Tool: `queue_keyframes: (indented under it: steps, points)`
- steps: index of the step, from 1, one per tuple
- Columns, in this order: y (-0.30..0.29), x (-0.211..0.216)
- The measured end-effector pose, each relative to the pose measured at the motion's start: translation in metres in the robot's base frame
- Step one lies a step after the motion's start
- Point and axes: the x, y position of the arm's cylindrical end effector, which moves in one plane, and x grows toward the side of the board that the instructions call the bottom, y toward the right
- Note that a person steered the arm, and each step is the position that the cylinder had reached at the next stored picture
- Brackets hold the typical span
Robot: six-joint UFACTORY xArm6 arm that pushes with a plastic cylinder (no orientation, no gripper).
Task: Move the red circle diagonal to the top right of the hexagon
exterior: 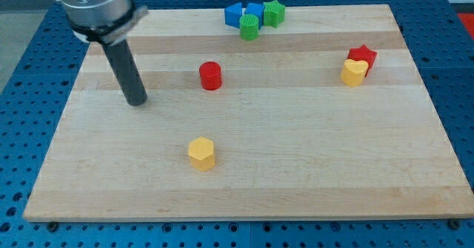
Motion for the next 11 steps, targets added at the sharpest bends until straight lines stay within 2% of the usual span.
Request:
queue_keyframes:
  steps: [1, 3, 4, 5, 6, 7, 8, 9, 10, 11]
  points:
    - [0.056, -0.04]
    - [0.194, 0.003]
    - [0.132, 0.012]
    - [0.082, -0.003]
    - [0.131, -0.044]
    - [0.194, -0.03]
    - [0.263, 0.017]
    - [0.312, 0.04]
    - [0.278, 0.047]
    - [0.19, 0.038]
